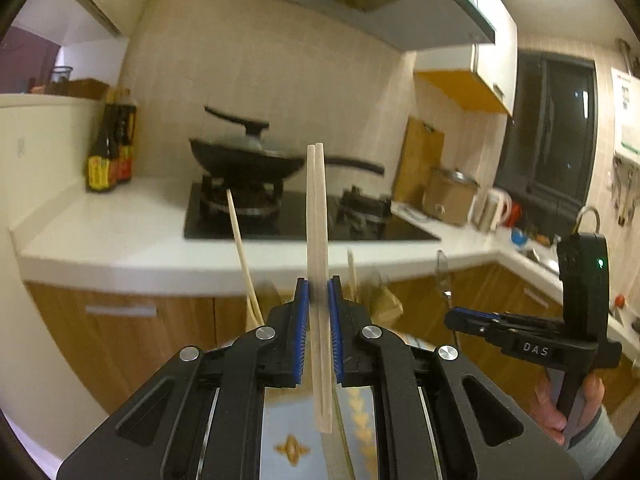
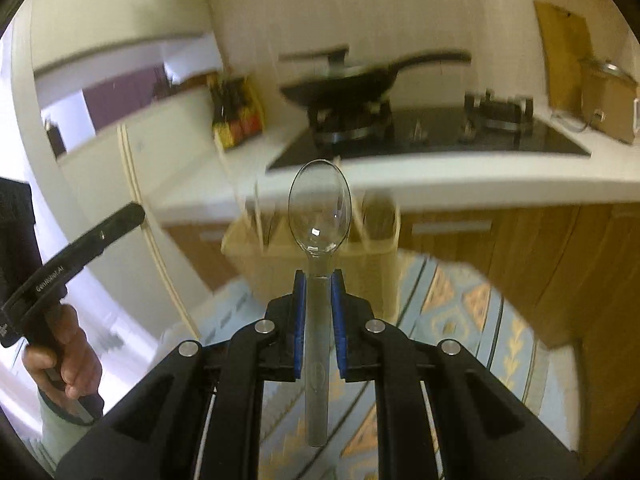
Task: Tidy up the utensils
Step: 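Lift the chopsticks and spoon with both tools up over the beige holder, then lower the chopsticks and spoon into the holder and open both tools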
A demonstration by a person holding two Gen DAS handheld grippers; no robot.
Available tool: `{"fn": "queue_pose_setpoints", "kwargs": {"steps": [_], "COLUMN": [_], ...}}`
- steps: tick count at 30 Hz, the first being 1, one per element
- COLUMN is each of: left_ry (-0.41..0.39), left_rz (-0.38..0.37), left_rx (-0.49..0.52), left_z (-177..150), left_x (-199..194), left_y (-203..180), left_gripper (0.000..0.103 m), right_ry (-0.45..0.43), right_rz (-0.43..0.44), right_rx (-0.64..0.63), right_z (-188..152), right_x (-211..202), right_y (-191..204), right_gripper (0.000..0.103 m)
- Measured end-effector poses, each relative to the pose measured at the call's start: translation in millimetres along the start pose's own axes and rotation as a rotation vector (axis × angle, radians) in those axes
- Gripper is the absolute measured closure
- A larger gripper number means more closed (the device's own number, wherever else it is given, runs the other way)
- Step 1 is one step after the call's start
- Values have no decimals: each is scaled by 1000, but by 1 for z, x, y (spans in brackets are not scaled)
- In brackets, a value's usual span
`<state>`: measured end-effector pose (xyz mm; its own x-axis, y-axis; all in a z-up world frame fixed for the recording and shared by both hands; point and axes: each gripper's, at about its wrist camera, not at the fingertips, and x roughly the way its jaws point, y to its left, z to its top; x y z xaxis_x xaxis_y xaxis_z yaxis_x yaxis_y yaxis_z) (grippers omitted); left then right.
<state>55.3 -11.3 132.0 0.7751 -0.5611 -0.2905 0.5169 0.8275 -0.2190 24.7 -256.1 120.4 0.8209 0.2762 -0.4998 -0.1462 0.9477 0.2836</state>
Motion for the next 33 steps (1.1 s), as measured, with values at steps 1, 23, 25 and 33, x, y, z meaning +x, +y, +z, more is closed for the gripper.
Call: {"fn": "queue_pose_setpoints", "kwargs": {"steps": [1,23,25,33], "left_ry": [-15,-121,-130,-126], "left_rz": [-1,39,61,44], "left_rx": [-4,-2,21,30], "left_z": [5,29,24,8], "left_x": [1,67,69,76], "left_y": [3,30,28,31], "left_gripper": [95,95,95,94], "right_ry": [-20,-320,-329,-378], "right_rz": [-5,-170,-162,-161], "right_rx": [4,94,101,81], "right_z": [6,53,50,34], "right_x": [1,73,77,78], "right_y": [-3,-33,-36,-34], "right_gripper": [93,93,93,92]}}
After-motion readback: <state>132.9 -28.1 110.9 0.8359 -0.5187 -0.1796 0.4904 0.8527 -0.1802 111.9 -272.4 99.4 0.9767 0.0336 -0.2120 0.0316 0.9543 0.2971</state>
